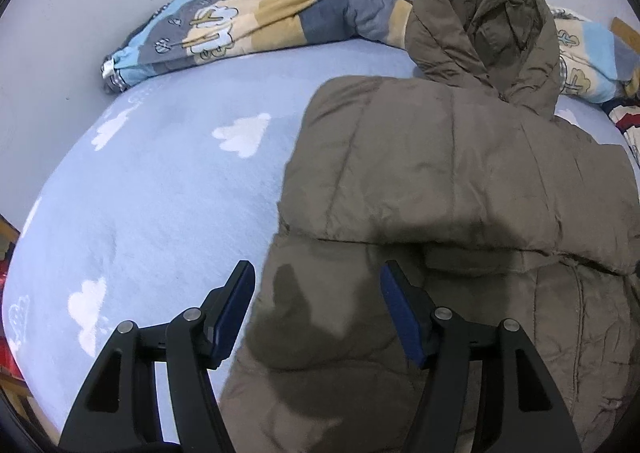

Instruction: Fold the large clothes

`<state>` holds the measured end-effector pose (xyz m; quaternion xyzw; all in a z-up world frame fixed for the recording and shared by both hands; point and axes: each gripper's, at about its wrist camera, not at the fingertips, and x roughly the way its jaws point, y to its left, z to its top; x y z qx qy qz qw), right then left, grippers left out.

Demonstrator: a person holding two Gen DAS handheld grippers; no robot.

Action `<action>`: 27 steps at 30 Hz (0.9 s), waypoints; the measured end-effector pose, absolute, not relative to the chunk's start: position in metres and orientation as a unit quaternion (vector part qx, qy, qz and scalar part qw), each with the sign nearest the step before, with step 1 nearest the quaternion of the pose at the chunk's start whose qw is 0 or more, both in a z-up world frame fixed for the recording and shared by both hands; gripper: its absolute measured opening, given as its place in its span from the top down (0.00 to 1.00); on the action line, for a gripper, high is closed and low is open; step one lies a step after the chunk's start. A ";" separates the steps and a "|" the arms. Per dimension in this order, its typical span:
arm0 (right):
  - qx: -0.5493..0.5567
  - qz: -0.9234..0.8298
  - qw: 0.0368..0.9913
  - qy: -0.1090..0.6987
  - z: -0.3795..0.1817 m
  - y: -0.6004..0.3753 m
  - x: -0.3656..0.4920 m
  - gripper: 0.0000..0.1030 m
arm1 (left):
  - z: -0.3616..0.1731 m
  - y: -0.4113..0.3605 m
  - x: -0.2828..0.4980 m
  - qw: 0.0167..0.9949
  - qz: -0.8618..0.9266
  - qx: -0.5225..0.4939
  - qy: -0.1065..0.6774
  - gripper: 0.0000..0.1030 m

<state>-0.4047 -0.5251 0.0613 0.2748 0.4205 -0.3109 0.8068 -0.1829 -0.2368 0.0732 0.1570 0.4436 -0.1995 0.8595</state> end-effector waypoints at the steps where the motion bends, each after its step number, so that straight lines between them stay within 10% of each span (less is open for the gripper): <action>1: 0.282 -0.316 0.804 0.417 0.062 -0.529 -0.408 0.37 | 0.074 -0.235 -0.181 0.860 -0.196 0.156 0.444 0.38; 27: 0.237 -0.243 0.861 0.378 0.143 -0.523 -0.355 0.33 | 0.130 -0.233 -0.181 0.901 -0.212 0.130 0.357 0.37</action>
